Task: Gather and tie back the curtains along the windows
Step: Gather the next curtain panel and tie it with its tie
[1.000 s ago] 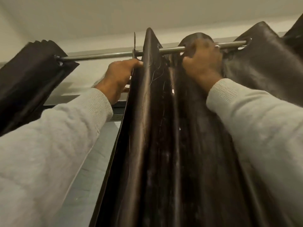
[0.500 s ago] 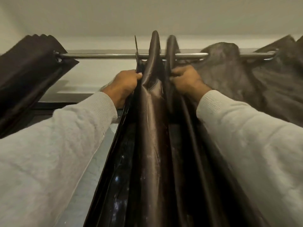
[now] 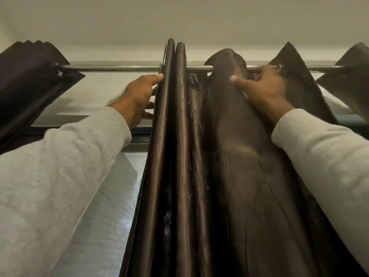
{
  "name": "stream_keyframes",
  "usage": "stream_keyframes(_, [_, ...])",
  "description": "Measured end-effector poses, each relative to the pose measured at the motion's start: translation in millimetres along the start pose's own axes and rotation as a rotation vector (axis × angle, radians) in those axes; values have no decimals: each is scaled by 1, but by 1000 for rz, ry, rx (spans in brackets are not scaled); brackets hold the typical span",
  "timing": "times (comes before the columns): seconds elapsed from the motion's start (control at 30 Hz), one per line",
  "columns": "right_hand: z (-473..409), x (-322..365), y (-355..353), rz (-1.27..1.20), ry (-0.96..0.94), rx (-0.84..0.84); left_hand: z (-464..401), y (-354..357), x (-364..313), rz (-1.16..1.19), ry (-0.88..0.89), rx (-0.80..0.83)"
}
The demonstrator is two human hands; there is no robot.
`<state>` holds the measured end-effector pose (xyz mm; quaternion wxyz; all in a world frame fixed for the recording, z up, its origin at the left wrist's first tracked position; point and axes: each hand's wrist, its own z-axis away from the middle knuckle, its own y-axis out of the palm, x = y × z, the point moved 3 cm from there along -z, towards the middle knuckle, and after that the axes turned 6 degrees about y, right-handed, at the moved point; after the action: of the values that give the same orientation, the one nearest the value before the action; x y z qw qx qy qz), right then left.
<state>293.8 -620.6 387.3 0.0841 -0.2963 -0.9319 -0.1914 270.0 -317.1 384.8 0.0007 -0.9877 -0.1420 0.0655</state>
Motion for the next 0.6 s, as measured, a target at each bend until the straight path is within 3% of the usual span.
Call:
stream_keyframes(0.1, [5, -13, 14, -28, 98, 293, -1, 3, 8, -57, 15, -39])
stream_keyframes(0.17, [8, -10, 25, 52, 9, 234, 0, 3, 11, -110, 34, -86])
stream_keyframes(0.23, [15, 3, 40, -18, -72, 173, -1, 4, 10, -181, 53, -126])
stream_keyframes(0.37, [46, 52, 94, -228, -214, 561, -1, 9, 5, -213, 87, -83])
stream_keyframes(0.5, [49, 68, 98, -253, -247, 770, 13, 1, 0, -262, 98, 7])
stream_keyframes(0.57, [46, 66, 77, -346, -273, 732, 19, -6, -1, -237, 83, 30])
stream_keyframes(0.6, [42, 65, 63, -437, -301, 607, 20, -10, -2, -212, 84, 34])
